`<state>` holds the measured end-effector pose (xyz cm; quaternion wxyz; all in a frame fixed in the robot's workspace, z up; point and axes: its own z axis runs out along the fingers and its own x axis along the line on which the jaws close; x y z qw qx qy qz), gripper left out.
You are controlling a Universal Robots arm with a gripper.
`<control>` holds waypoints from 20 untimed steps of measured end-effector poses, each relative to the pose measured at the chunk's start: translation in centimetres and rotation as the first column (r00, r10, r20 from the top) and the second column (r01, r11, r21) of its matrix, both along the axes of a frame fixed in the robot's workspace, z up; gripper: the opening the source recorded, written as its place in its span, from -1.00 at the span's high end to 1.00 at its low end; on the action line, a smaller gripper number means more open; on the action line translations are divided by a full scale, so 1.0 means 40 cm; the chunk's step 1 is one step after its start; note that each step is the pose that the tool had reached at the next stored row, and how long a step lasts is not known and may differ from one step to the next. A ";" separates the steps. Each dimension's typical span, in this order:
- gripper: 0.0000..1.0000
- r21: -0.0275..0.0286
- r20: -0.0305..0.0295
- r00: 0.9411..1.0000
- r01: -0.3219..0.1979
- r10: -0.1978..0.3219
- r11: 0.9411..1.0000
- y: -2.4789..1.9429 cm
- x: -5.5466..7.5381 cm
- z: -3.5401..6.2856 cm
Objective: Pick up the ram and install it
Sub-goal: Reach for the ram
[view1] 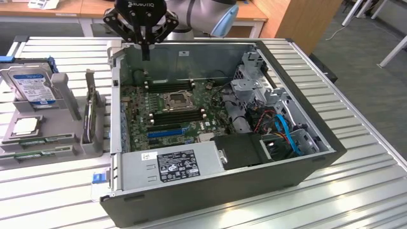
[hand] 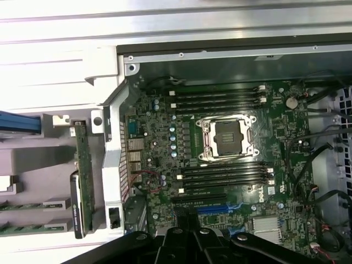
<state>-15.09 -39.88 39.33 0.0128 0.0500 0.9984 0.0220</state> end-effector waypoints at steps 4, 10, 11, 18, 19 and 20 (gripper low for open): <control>0.80 0.000 0.000 1.000 0.003 -0.003 1.000 0.000 -0.010 0.000; 0.80 0.000 0.000 1.000 0.012 -0.012 1.000 0.000 -0.033 0.000; 0.80 0.000 0.000 1.000 0.014 -0.014 1.000 0.000 -0.037 0.000; 0.80 0.000 0.000 1.000 0.021 -0.021 1.000 0.000 -0.071 0.000; 0.80 0.000 0.000 1.000 0.022 -0.022 1.000 0.000 -0.076 0.000; 0.80 0.000 0.000 1.000 0.023 -0.023 1.000 0.000 -0.081 0.000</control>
